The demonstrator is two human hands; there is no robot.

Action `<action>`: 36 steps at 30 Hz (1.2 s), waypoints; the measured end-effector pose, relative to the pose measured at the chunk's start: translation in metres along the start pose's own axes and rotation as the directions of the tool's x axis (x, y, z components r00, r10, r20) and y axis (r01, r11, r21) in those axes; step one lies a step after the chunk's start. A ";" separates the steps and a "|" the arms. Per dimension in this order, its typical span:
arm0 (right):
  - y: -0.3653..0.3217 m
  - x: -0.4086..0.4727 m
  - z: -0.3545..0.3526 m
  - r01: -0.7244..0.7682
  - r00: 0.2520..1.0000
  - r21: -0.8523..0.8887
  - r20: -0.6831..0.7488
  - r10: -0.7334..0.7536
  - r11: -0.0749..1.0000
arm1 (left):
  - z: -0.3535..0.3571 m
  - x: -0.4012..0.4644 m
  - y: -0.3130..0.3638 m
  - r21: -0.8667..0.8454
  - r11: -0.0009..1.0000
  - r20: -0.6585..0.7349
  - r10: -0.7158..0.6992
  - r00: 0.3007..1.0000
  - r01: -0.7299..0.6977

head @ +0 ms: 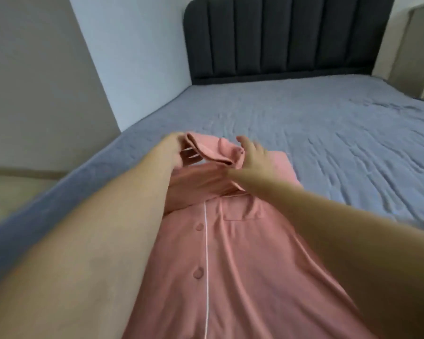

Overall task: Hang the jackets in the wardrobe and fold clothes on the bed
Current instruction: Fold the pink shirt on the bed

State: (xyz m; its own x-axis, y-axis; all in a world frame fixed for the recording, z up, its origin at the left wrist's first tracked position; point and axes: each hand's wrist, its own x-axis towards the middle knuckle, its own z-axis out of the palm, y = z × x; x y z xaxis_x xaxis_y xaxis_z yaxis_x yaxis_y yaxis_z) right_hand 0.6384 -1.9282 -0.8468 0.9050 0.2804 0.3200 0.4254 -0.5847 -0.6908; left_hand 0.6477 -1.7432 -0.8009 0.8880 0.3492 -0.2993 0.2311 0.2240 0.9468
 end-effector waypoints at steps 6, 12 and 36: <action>0.040 -0.023 0.082 0.094 0.981 -0.536 0.191 0.013 0.839 | -0.094 0.009 -0.087 0.045 0.975 0.138 -0.221 0.966 0.216; 0.035 -0.002 0.090 0.102 0.995 -0.479 0.041 -0.094 0.872 | -0.118 0.044 -0.049 0.096 0.986 -0.084 -0.126 0.989 0.133; 0.106 0.081 0.102 -0.270 0.935 -0.666 -0.010 0.354 0.695 | -0.159 0.055 -0.135 0.985 -0.115 0.156 0.315 0.936 -0.125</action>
State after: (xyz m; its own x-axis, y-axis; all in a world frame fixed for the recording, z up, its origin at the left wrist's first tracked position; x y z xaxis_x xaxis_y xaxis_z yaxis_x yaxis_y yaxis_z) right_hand 0.7562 -1.8892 -0.9602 0.9970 0.0476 0.0611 0.0555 -0.9893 -0.1352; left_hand 0.6020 -1.6094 -0.9642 0.9660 0.2559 0.0365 0.2542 -0.9661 0.0454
